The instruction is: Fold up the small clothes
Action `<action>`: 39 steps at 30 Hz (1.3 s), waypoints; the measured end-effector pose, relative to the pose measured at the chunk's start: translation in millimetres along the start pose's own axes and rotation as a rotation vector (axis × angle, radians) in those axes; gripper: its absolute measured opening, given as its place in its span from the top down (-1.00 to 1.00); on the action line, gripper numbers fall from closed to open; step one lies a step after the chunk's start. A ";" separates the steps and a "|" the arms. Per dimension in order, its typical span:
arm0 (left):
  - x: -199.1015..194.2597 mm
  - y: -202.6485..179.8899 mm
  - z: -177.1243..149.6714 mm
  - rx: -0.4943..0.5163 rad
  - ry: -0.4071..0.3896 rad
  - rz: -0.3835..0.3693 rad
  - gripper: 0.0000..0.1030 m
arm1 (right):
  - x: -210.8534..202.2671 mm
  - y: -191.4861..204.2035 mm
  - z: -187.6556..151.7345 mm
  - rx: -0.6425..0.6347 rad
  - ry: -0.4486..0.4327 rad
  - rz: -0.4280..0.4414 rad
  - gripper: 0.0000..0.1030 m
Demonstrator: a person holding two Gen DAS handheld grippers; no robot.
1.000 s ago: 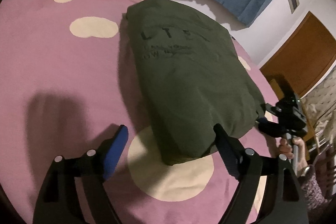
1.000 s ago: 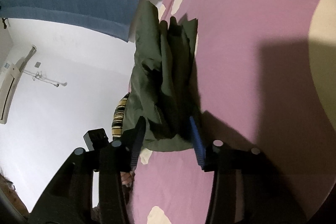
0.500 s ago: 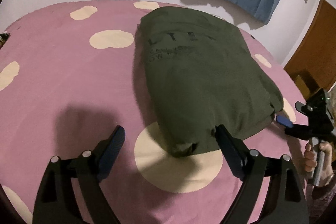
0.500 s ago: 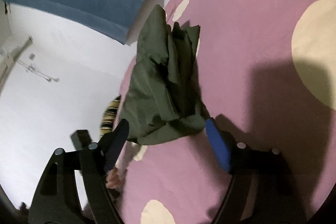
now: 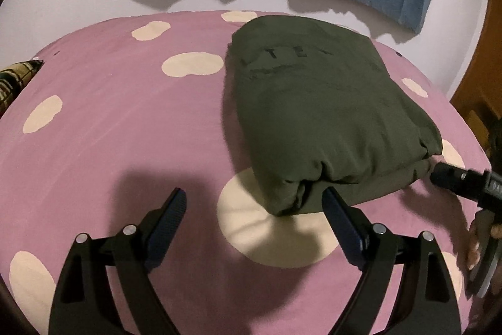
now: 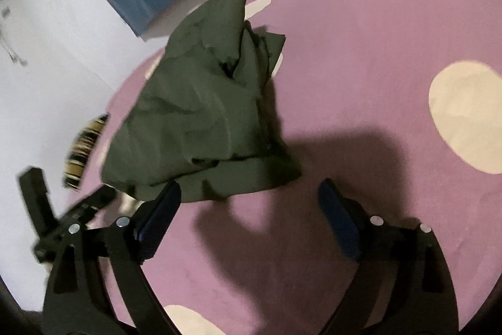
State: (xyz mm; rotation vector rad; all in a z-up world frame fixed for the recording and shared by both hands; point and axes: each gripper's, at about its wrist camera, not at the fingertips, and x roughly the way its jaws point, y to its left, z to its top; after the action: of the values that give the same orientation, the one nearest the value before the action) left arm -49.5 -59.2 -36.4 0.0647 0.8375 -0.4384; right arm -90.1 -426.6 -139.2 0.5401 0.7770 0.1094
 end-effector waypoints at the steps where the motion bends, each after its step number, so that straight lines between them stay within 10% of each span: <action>1: -0.3 -0.4 -0.4 -0.001 -0.002 0.007 -0.70 | 0.5 3.5 -0.9 -0.018 -0.004 -0.025 -0.76; 12: -8.9 -8.3 -4.7 0.007 -0.013 0.082 -0.70 | 0.0 41.1 -13.1 -0.200 -0.061 -0.295 -0.79; 39: -23.0 -23.0 -8.9 0.014 -0.044 0.152 -0.70 | -0.7 57.4 -15.5 -0.217 -0.103 -0.308 -0.80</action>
State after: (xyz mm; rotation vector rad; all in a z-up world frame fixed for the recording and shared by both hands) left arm -78.5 -70.0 -22.9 0.1304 0.7805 -0.3019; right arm -95.5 -370.9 -119.0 0.2141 0.7292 -0.1175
